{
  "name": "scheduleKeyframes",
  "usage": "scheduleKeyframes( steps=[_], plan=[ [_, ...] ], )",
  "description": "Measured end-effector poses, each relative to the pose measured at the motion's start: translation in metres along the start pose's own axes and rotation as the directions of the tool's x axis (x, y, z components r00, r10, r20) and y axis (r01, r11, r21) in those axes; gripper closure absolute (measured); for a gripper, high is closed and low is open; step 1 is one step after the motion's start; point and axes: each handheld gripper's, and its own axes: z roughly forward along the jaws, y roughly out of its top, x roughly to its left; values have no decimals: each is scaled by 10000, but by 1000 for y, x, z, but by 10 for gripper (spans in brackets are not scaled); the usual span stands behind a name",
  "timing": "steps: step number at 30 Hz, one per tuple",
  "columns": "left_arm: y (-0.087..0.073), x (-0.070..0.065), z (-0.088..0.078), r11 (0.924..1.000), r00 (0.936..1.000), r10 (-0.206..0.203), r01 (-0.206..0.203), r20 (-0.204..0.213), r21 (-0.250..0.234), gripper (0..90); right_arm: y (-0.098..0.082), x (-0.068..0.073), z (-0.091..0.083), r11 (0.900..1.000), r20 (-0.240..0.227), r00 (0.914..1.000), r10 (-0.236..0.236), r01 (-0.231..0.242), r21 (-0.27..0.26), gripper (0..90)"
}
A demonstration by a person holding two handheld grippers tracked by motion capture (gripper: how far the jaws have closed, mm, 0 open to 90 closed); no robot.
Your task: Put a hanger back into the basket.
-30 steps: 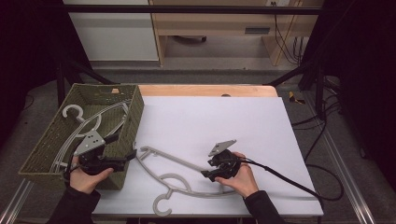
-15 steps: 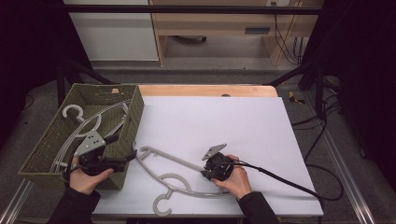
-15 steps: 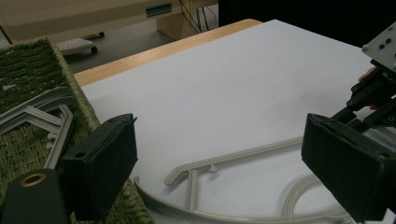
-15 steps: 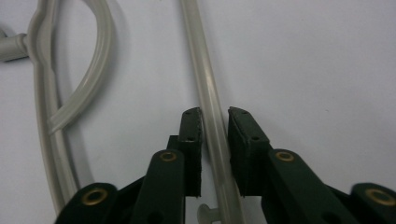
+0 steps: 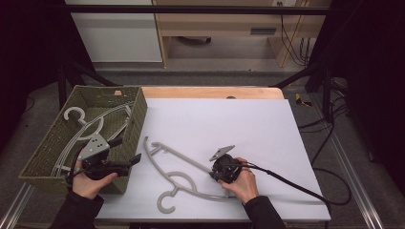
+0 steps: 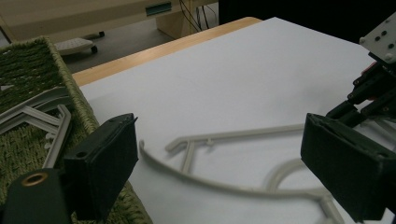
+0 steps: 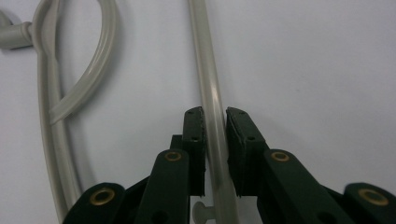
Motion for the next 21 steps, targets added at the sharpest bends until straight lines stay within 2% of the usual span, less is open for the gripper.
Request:
scheduleKeyframes(
  steps=[2, 3, 6, 11, 12, 13, 14, 15, 16, 19, 20, 21],
  plan=[
    [0, 0, 0, 10000, 10000, 7, -7, 7, 3, 103, -1, -5, -2, 9989, 135, 9988, 475, -476, 14, 794],
    [0, -1, 1, 10000, 10000, -27, 27, 13, -6, 103, -2, -8, -2, 9987, 234, 9984, 510, -510, -2, 798],
    [-1, -1, 1, 10000, 10000, 6, -6, 20, 25, 103, -5, -15, -5, 9934, 569, 9917, 1150, -1150, -32, 809],
    [0, -2, 1, 10000, 10000, 40, -40, 34, 27, 103, -11, -28, -8, 9718, 991, 9668, 2356, -2337, -302, 810],
    [0, -2, 1, 10000, 10000, 35, -35, 33, 24, 103, -12, -31, -10, 9645, 1144, 9578, 2637, -2608, -406, 810],
    [0, -2, 1, 10000, 10000, 37, -37, 28, 31, 103, -14, -34, -10, 9653, 1261, 9572, 2605, -2561, -504, 810],
    [0, -2, 1, 10000, 10000, 46, -46, 36, 34, 104, -14, -35, -11, 9538, 1397, 9436, 3002, -2958, -519, 809],
    [0, -3, 2, 10000, 10000, 49, -49, 40, 39, 103, -17, -39, -11, 9541, 1465, 9429, 2990, -2925, -643, 809],
    [0, -3, 1, 10000, 10000, 67, -67, 41, 53, 104, -19, -42, -12, 9477, 1379, 9378, 3186, -3119, -683, 808],
    [-1, -3, 2, 10000, 10000, 68, -68, 54, 55, 104, -22, -46, -14, 9455, 1244, 9383, 3228, -3137, -873, 778],
    [-1, -4, 2, 10000, 10000, 66, -66, 60, 55, 104, -22, -46, -16, 9510, 1128, 9464, 3027, -2921, -1018, 692],
    [-1, -4, 2, 9999, 9999, 86, -86, 72, 57, 104, -22, -46, -17, 9554, 1263, 9495, 2873, -2747, -1080, 651]
  ],
)
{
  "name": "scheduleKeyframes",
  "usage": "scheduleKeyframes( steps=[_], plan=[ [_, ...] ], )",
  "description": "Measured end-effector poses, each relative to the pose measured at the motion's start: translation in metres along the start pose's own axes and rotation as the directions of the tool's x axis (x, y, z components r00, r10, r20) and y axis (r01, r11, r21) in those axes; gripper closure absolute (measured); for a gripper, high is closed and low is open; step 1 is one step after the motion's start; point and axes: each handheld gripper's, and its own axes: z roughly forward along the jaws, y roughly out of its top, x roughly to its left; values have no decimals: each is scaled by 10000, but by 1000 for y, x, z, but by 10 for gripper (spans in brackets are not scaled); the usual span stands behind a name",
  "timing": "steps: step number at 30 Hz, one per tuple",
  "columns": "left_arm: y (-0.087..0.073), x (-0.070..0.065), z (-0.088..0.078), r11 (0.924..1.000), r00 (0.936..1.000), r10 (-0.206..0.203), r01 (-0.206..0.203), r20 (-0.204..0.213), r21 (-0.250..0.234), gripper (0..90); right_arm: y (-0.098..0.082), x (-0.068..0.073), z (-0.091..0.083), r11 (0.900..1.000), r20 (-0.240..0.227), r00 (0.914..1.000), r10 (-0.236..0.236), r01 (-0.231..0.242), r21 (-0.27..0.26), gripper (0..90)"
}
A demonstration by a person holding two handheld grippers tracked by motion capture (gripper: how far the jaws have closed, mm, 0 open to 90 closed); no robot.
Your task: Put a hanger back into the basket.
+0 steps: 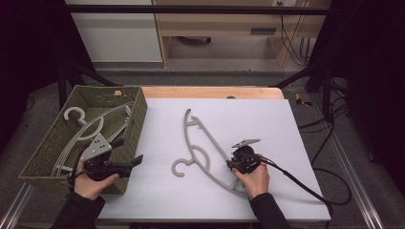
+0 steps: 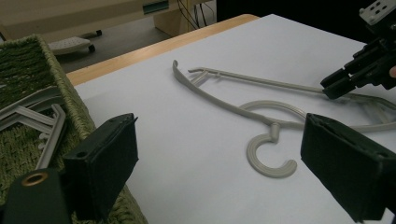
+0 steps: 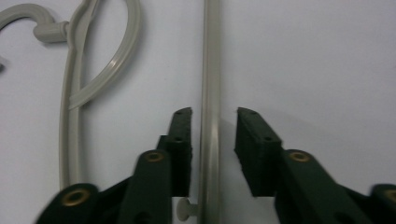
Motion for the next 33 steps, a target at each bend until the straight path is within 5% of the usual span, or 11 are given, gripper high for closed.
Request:
scheduleKeyframes(
  steps=[5, 7, 12, 21, 27, 30, 33],
  plan=[
    [1, -4, 0, 10000, 10000, 72, -72, 47, -6, 104, -6, -7, -23, 9977, -394, 9987, -318, 294, -608, 633],
    [1, -5, 0, 9999, 9999, 115, -115, 101, 20, 104, -14, -13, -33, 9966, -360, 9979, -530, 506, -648, 712],
    [1, -10, 3, 9998, 9997, 164, -165, 189, 76, 107, -34, -22, -44, 9979, -747, 9952, -630, 616, -213, 900],
    [0, -17, 7, 9996, 9991, 204, -211, 374, 171, 108, -41, -17, -34, 9953, -1067, 9924, -615, 691, 683, 900],
    [-3, -26, 15, 9990, 9982, 174, -198, 578, 403, 110, -43, -5, -30, 9942, -2090, 9747, -787, 921, 551, 900],
    [-5, -32, 20, 9984, 9977, 111, -148, 668, 549, 112, -43, 2, -27, 9898, -2307, 9643, -1303, 1401, 265, 900],
    [-8, -40, 29, 9971, 9964, 39, -104, 851, 751, 117, -42, 13, -25, 9877, -2828, 9480, -1462, 1558, 116, 900]
  ],
)
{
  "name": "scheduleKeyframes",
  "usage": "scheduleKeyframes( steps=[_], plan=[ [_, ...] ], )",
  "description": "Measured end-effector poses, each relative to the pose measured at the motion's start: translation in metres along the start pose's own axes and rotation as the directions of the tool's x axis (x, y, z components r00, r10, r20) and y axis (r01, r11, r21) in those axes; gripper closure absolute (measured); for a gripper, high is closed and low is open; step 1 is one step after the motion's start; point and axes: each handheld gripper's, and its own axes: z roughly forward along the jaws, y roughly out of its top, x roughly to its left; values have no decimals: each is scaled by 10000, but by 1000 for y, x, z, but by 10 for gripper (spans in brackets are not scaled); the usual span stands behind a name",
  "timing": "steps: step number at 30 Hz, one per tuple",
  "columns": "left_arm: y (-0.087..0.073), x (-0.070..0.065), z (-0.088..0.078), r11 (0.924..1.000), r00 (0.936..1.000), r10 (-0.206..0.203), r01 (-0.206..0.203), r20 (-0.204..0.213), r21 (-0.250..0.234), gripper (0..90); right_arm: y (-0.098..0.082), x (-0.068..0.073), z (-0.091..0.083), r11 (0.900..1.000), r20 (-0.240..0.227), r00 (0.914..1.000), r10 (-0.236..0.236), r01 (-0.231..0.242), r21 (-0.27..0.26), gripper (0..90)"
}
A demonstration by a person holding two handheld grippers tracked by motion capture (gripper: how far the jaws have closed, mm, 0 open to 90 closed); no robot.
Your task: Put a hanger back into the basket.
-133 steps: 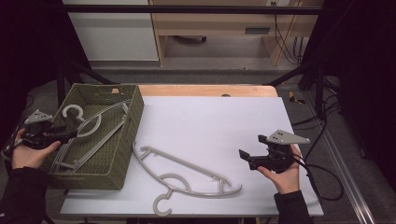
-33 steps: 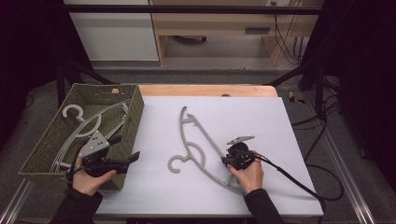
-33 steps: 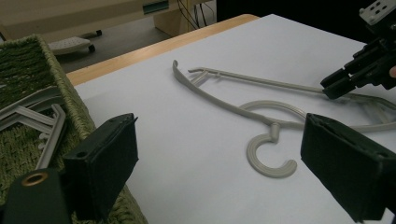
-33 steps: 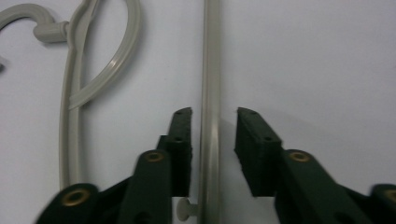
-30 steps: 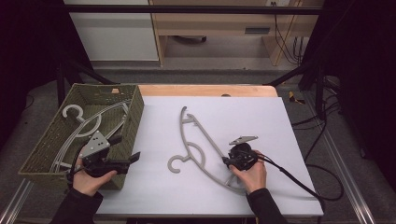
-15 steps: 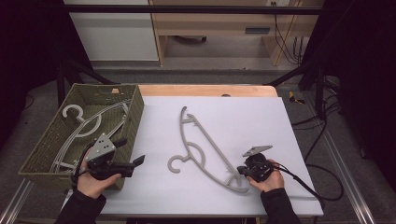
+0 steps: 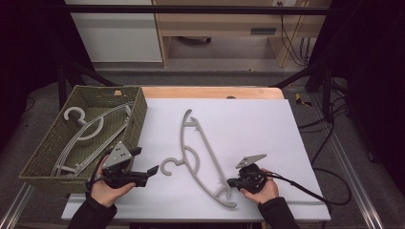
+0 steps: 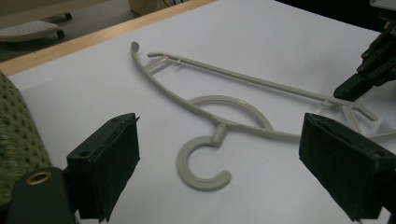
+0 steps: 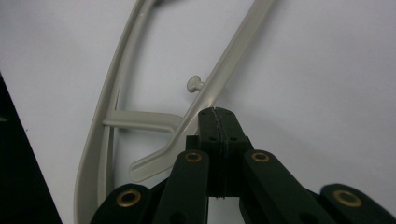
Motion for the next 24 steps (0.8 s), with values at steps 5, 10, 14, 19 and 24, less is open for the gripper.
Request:
scheduleKeyframes(
  steps=[5, 10, 14, 19, 24],
  plan=[
    [-6, -12, 17, 9990, 9997, -83, 73, 226, 431, 124, 4, 13, 9, 9984, -217, 9983, -545, 542, -152, 900],
    [-15, -24, 37, 9948, 9987, -306, 263, 418, 985, 127, 6, 20, 13, 9968, -366, 9962, -788, 783, -151, 900],
    [-20, -30, 51, 9909, 9981, -395, 331, 468, 1306, 127, 7, 22, 16, 9965, -569, 9950, -822, 811, -219, 900],
    [-25, -34, 71, 9834, 9946, -886, 787, 537, 1635, 133, 8, 27, 19, 9953, -724, 9930, -934, 914, -306, 880],
    [-30, -37, 87, 9765, 9944, -1030, 963, 252, 1928, 148, 10, 24, 13, 9933, -275, 9944, -1016, 999, -585, 788]
  ],
)
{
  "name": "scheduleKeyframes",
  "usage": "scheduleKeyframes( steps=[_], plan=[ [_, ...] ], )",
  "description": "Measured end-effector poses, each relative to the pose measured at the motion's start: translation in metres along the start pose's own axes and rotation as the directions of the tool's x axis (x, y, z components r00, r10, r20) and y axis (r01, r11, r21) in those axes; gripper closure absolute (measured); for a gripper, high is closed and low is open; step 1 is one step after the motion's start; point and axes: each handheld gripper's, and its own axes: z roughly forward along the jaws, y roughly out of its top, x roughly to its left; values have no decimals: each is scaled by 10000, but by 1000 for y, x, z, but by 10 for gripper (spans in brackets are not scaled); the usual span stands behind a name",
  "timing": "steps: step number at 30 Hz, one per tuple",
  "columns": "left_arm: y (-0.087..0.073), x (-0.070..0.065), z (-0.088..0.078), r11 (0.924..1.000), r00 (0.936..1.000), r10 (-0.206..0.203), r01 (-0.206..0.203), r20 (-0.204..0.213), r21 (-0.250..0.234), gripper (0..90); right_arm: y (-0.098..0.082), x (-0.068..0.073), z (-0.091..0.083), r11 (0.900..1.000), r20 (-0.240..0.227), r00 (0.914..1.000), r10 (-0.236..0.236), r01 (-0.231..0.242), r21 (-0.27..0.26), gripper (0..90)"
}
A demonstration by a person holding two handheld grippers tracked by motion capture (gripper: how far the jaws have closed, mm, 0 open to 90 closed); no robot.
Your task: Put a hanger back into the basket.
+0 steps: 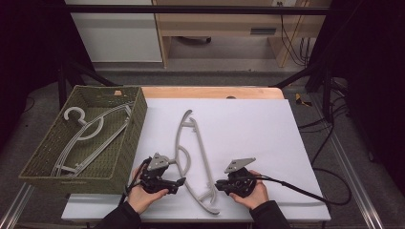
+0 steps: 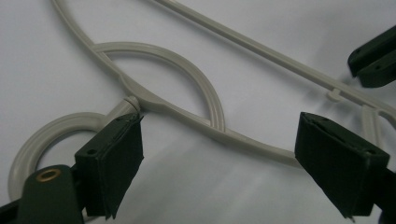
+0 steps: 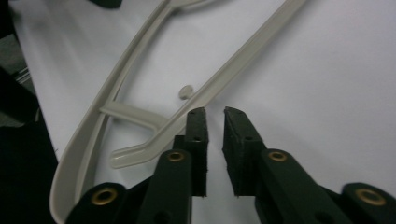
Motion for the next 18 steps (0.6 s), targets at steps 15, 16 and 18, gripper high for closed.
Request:
scheduleKeyframes(
  steps=[15, 16, 18],
  plan=[
    [-2, -16, 28, 9974, 9989, 113, -80, -465, 710, 202, 4, -14, -27, 9930, 1418, 9893, 354, -188, -1165, 461],
    [-2, -17, 29, 9974, 9986, 167, -130, -510, 709, 202, 4, -14, -28, 9925, 1490, 9882, 360, -180, -1205, 452],
    [-1, -21, 31, 9967, 9971, 301, -246, -706, 774, 208, 5, -15, -31, 9918, 1540, 9874, 369, -172, -1270, 433]
  ],
)
